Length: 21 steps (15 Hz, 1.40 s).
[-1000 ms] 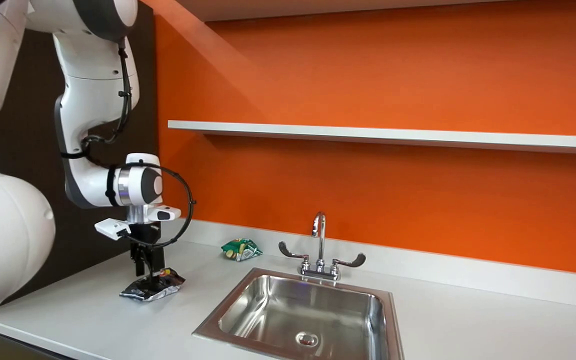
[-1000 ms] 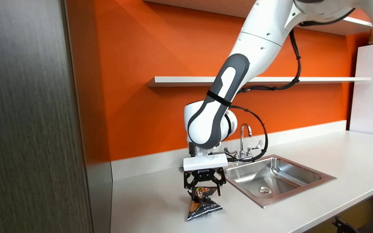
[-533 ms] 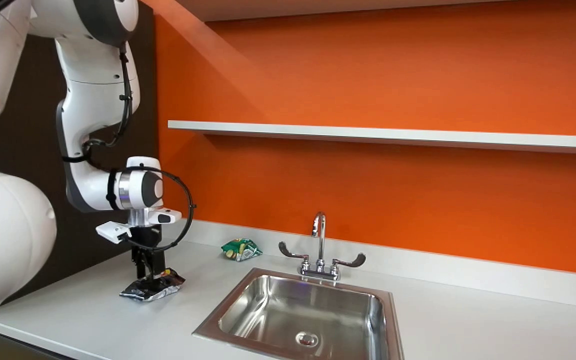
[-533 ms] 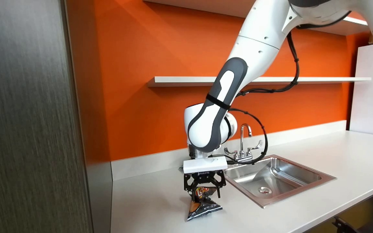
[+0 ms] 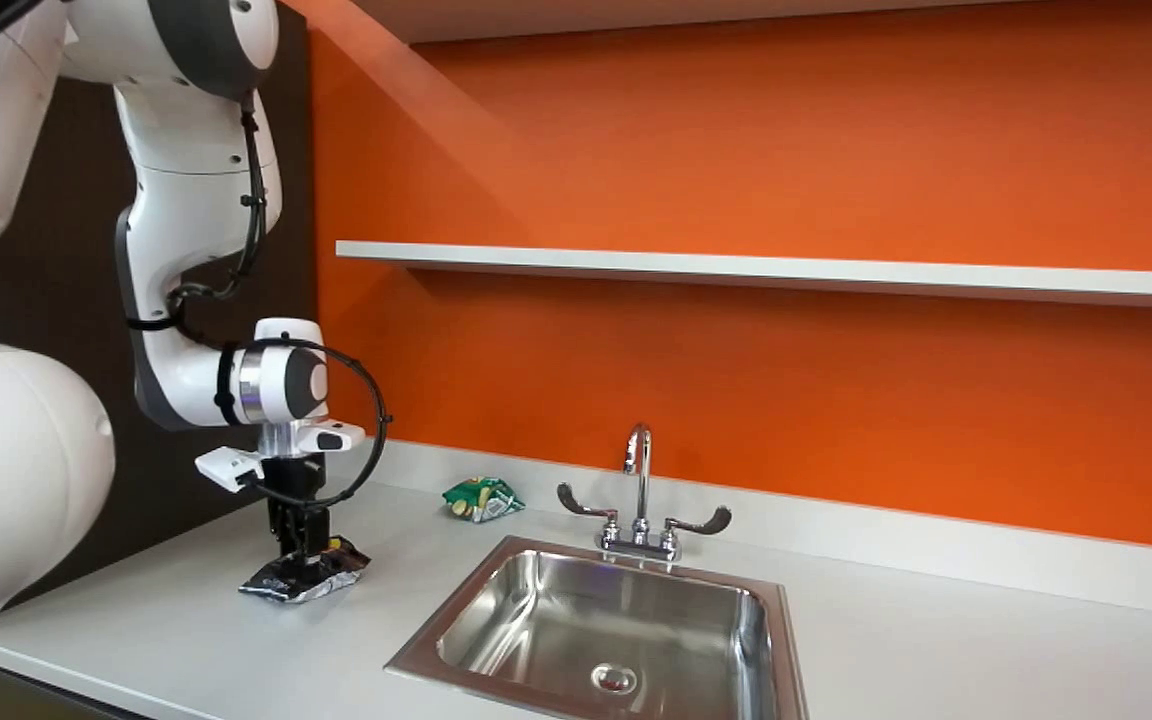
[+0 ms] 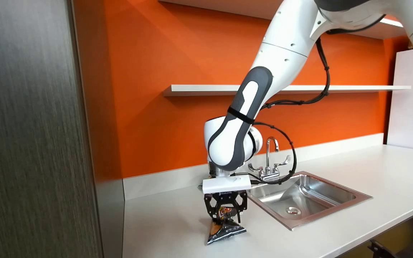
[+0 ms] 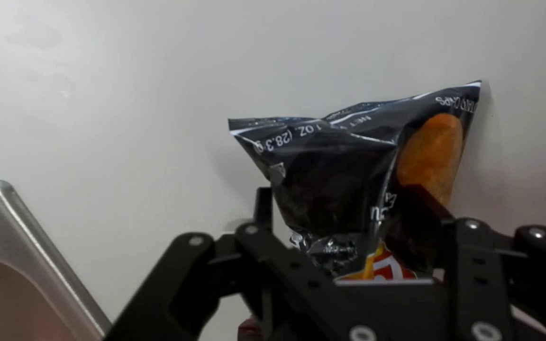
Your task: Put the snack packet onto the shelf
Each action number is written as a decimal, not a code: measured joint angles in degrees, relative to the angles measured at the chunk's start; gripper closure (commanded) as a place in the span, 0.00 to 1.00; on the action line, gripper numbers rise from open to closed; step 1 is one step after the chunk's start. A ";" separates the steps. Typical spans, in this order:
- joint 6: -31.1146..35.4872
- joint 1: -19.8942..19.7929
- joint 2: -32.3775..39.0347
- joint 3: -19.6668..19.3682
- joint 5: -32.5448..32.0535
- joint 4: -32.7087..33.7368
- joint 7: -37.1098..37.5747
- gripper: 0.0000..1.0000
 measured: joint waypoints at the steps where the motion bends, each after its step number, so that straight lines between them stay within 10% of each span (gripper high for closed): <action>1: 0.21 0.16 0.17 -0.12 0.00 0.07 0.07 0.67; 6: 1.18 1.00 0.67 -0.57 0.00 0.37 0.51 1.00; 21: 1.25 1.97 0.67 -1.99 -0.03 0.91 0.72 1.00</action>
